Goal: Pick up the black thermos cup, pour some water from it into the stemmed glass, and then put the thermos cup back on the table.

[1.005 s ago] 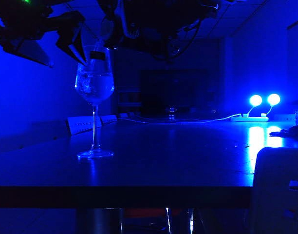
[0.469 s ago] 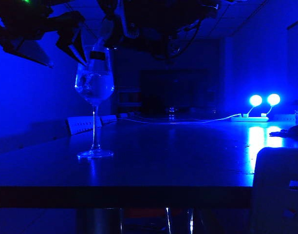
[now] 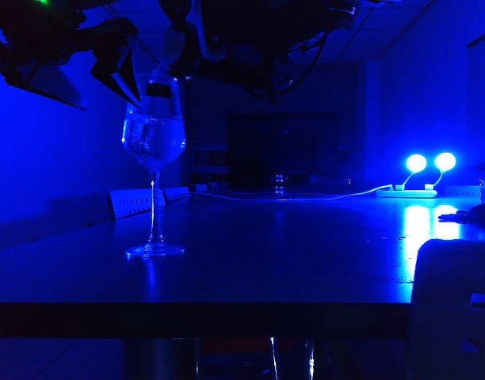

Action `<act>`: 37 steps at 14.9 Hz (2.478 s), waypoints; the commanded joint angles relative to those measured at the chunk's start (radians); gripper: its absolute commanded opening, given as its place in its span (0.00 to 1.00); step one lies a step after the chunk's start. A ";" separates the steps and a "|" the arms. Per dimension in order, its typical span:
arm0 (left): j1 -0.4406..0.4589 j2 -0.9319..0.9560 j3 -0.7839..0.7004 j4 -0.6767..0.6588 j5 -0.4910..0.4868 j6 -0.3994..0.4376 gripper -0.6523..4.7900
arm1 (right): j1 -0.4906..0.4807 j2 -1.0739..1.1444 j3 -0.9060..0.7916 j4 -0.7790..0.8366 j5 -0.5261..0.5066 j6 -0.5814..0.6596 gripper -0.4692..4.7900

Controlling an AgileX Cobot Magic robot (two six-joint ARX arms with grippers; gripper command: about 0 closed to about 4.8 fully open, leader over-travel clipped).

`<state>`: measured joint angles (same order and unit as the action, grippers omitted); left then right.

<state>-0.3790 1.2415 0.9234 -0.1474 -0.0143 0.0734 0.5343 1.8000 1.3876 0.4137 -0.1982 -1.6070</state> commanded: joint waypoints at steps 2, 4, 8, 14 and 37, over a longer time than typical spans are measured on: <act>-0.001 -0.002 0.005 0.003 0.004 -0.003 1.00 | 0.001 -0.014 0.015 0.085 0.018 0.155 0.40; -0.001 -0.002 0.005 0.003 0.004 -0.003 1.00 | 0.001 -0.014 0.015 0.086 0.018 0.275 0.40; -0.001 -0.002 0.005 0.006 0.004 -0.003 1.00 | 0.001 -0.015 0.015 0.203 0.025 0.769 0.40; -0.002 -0.002 0.005 0.016 0.070 -0.033 1.00 | -0.013 -0.052 0.014 0.324 0.175 1.328 0.51; -0.125 0.015 0.005 0.183 0.153 -0.044 1.00 | -0.225 -0.233 -0.563 0.437 0.282 1.580 0.51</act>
<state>-0.5026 1.2579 0.9237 0.0216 0.1318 0.0257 0.3141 1.5612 0.8158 0.7517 0.1062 -0.0334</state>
